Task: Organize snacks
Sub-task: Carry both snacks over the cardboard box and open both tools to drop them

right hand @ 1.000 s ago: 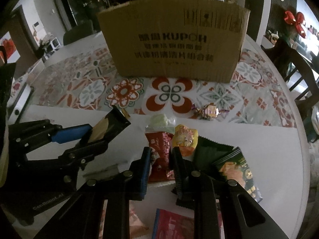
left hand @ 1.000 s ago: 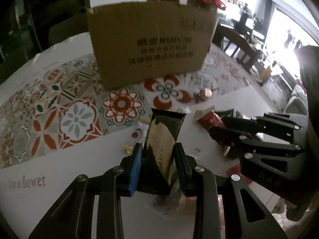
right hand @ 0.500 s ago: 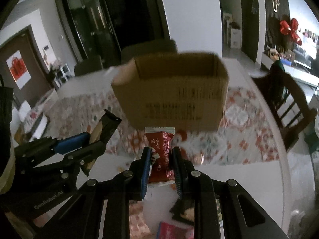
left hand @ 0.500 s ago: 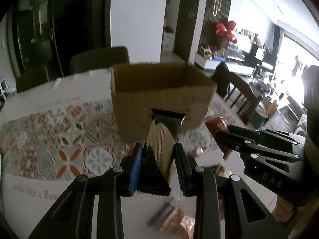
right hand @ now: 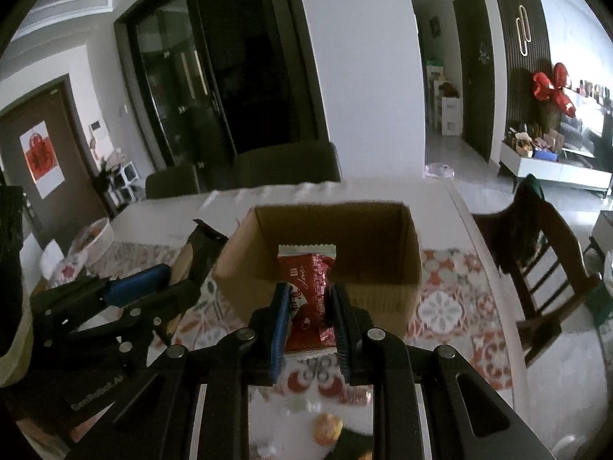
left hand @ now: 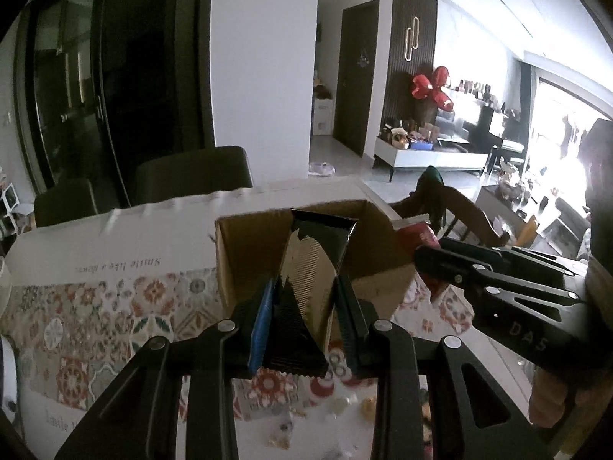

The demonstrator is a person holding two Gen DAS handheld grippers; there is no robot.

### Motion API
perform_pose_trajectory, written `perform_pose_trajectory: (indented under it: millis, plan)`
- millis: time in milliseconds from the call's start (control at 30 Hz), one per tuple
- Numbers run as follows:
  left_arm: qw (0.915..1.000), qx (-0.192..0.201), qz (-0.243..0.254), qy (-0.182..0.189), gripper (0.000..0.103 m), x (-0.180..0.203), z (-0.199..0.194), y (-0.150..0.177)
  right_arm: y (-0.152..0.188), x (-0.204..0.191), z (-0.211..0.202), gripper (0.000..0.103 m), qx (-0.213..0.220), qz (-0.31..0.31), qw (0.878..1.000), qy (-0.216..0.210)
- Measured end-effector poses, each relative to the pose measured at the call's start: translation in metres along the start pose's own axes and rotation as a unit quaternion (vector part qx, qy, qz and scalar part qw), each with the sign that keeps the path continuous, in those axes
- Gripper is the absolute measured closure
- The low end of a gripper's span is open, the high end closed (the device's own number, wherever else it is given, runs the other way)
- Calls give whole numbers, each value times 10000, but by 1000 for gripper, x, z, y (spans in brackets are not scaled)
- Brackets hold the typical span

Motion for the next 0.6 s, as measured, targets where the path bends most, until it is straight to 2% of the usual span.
perform_pose_trajectory:
  millis: [233,600]
  plan:
    - [9999,21,112,-74,71,-11,38,-19,-18,8,31,80,51,-88,9999,19]
    - [9991,-417,-74,-66,71,-25,105,-10,-17,35,97,80,-307,0,9994,176]
Point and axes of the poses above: each gripper's, at about its wrist camera, not at the fingertips, and z roughly the way its jaws point, x to its right, y to its underside, the point moved 9 cm from there along z, roughly the way its jaws point, and after that the axes turned 13 degrees about x, right-handed, at the moved point
